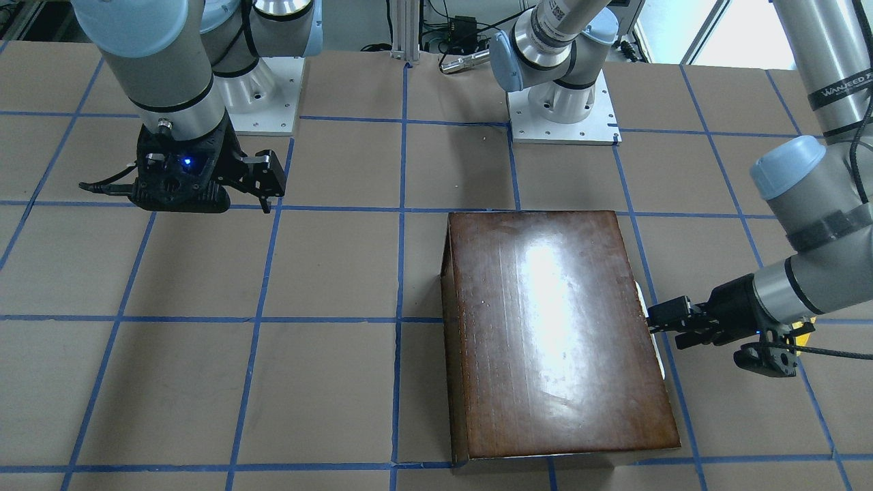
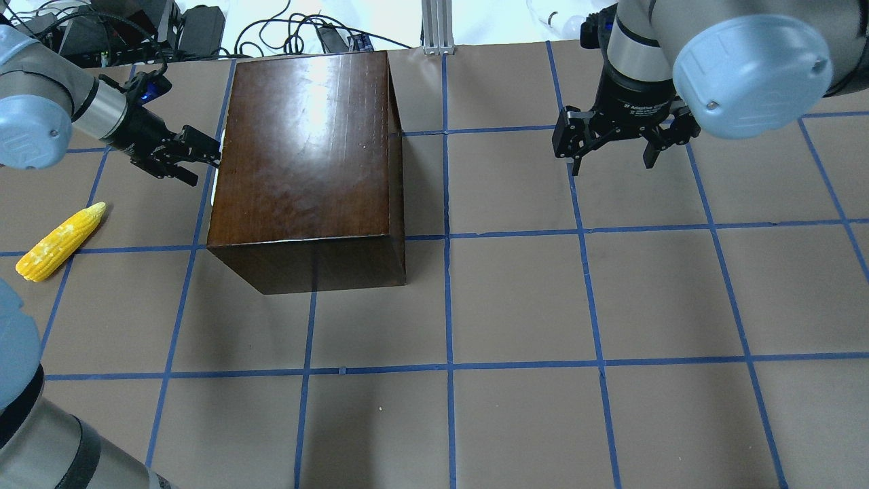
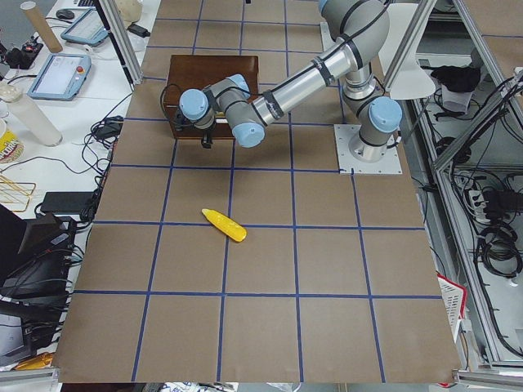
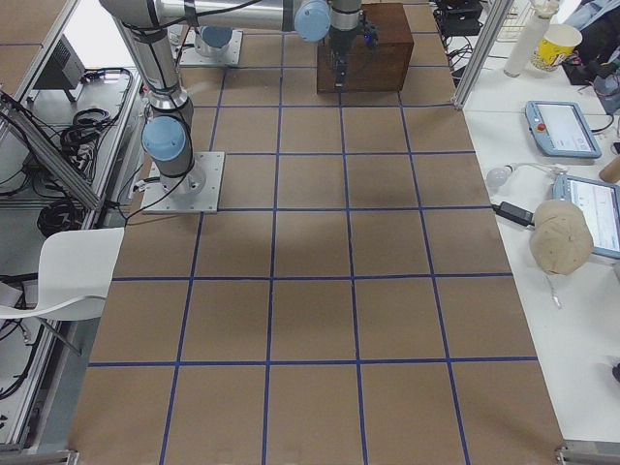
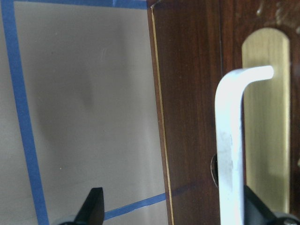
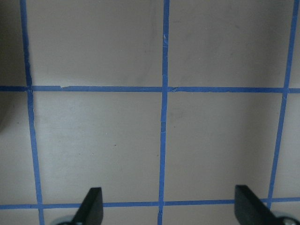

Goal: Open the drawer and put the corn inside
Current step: 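Close the left gripper around the white drawer handle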

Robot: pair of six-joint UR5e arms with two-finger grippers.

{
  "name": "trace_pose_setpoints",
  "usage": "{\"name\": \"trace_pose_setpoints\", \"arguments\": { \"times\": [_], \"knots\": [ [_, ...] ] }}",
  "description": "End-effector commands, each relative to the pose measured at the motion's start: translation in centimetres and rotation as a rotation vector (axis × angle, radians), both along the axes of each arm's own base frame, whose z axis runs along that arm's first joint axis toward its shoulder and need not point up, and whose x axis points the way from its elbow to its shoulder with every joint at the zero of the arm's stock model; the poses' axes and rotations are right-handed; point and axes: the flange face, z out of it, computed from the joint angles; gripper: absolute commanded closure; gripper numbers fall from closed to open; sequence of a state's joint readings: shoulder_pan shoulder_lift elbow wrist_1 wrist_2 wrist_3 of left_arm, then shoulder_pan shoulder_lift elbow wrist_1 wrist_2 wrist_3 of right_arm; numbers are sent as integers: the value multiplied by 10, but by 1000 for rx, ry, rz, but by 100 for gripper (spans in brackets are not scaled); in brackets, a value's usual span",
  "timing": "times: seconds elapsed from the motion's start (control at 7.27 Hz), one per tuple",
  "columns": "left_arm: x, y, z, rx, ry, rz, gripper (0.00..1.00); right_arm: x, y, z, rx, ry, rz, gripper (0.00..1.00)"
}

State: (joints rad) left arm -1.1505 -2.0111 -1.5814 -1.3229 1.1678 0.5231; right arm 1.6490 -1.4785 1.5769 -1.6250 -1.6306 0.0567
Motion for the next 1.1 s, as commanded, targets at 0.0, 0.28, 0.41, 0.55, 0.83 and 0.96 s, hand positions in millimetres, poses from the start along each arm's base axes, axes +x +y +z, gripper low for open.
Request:
{"name": "trace_pose_setpoints", "arguments": {
  "times": [0.0, 0.28, 0.41, 0.55, 0.83, 0.96],
  "knots": [
    [1, -2, -5, 6, 1, 1, 0, 0, 0, 0, 0, 0, 0, 0],
    [1, -3, -5, 3, 0, 1, 0, 0, 0, 0, 0, 0, 0, 0],
    [2, -3, -6, 3, -1, 0, 0, 0, 0, -1, 2, 0, 0, 0],
    [2, -4, -7, 5, -1, -1, 0, 0, 0, 0, 0, 0, 0, 0],
    [6, -4, -4, 9, -34, -9, 0, 0, 0, -1, 2, 0, 0, 0],
    [9, -4, -2, 15, -64, -16, 0, 0, 0, 0, 0, 0, 0, 0]
  ]
}}
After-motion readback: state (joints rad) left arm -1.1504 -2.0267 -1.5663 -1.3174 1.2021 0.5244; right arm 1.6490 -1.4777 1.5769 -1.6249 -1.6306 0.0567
